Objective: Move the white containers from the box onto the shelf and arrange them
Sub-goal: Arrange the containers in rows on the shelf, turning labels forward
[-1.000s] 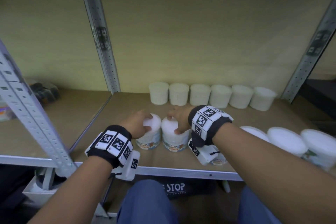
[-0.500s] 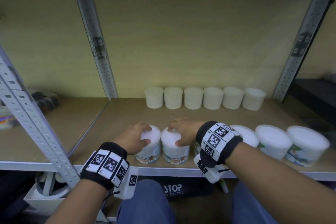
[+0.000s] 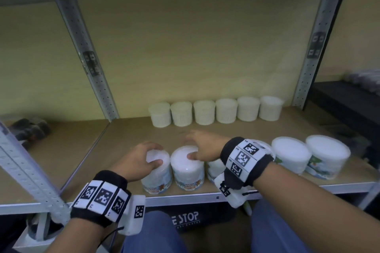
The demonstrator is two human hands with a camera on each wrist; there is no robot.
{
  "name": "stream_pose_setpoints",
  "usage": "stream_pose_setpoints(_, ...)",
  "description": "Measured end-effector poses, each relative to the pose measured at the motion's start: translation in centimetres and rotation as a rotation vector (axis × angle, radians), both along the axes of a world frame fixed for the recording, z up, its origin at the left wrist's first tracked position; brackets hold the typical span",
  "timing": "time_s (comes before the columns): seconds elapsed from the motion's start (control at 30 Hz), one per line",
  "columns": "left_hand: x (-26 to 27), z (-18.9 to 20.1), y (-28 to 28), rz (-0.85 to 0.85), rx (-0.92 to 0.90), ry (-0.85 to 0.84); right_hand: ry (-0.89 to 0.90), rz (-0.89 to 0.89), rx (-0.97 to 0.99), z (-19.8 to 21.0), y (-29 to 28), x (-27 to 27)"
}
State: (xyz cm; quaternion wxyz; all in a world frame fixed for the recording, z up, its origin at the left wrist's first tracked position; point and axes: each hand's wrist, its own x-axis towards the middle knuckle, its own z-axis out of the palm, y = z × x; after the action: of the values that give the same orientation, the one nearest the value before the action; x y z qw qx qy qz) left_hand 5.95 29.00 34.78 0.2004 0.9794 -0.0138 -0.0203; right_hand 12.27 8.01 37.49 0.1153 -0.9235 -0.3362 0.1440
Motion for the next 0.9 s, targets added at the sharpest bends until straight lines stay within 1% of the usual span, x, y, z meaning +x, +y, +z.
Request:
stream_pose_setpoints(0.17,2.9,2.7,-3.4,-0.027,-0.079,-0.113,-0.085,-0.118,0.177,3.3,-4.3,3.4)
stream_pose_setpoints(0.3,6.8,5.0,-7.9,-0.103,-0.133,-0.172,-0.148,-0.295,0.228,4.9,-9.5,7.1)
stream_pose_setpoints(0.37,9.0,5.8,-10.2,-0.136,-0.128,-0.192,-0.188,-0.355,0.203,5.4,-12.0,9.0)
stream_pose_setpoints(0.47,12.6,6.3,-13.6,-0.156,-0.125,-0.180,-0.219,-0.434,0.110,5.5,-15.4,12.0)
stream_pose_setpoints(0.6,17.7,6.2,-18.1,-0.190,-0.057,-0.126,-0.184,-0.548,0.055,4.4,-19.0,16.2)
stream_pose_setpoints(0.73,23.1,5.7,-22.2,-0.236,0.021,-0.025,-0.165,-0.633,-0.048,3.0,-21.6,20.2)
stream_pose_setpoints(0.9,28.8,4.5,-25.8,-0.255,0.081,0.016,-0.130,-0.671,-0.155,2.2,-23.3,23.6)
